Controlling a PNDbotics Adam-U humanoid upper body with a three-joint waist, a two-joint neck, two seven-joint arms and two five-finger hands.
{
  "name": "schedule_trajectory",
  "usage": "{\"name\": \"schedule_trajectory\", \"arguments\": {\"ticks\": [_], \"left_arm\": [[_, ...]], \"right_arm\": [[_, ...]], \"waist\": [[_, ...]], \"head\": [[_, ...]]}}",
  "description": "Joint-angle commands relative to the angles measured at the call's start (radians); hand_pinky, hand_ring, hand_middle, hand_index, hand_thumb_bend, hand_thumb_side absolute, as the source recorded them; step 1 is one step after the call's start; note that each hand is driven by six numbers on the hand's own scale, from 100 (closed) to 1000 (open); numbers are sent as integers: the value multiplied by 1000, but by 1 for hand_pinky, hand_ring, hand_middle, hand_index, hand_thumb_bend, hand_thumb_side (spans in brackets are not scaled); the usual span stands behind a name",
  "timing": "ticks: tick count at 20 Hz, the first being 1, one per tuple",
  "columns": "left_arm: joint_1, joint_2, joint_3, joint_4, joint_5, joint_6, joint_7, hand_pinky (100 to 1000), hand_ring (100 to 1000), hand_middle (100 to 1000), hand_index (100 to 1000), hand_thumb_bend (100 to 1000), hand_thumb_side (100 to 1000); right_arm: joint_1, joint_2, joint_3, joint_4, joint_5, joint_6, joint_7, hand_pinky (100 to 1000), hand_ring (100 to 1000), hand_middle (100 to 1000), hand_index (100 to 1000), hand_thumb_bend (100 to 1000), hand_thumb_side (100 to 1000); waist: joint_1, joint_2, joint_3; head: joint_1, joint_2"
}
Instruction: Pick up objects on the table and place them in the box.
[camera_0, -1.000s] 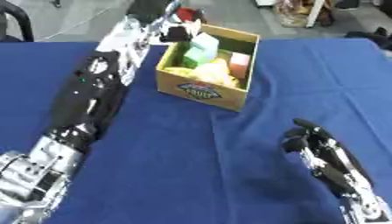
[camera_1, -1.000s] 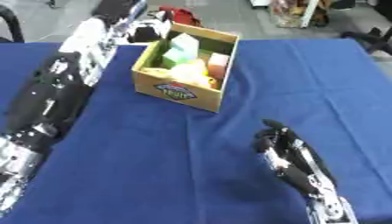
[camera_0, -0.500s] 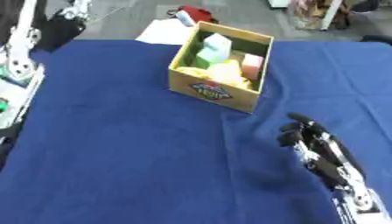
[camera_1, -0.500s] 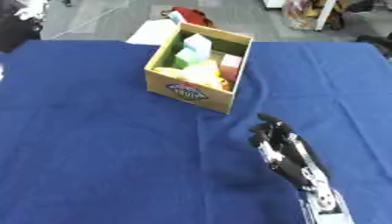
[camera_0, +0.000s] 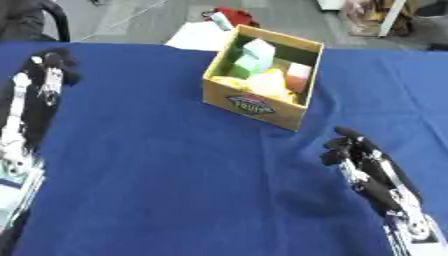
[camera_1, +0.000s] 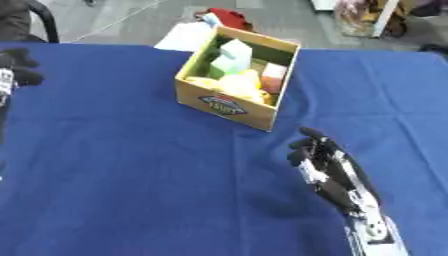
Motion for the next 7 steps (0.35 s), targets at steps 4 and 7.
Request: {"name": "schedule_trajectory", "arguments": {"ticks": [4,7], "left_arm": [[18,-77,3,16,40,-18,-13,684,610,625,788,100,916],[21,-88,-15,36,52,-16,-35,685,609,624,782,100,912]], "right_arm": [[-12,-6,-2,-23,4,-2,-2,640,638,656,893,100,408],[-11,-5,-1,-21,3,-2,0,640,638,655,893,100,408]], "waist": [[-19,-23,5],[-22,-24,1]], "head": [[29,7],[37,20]]}}
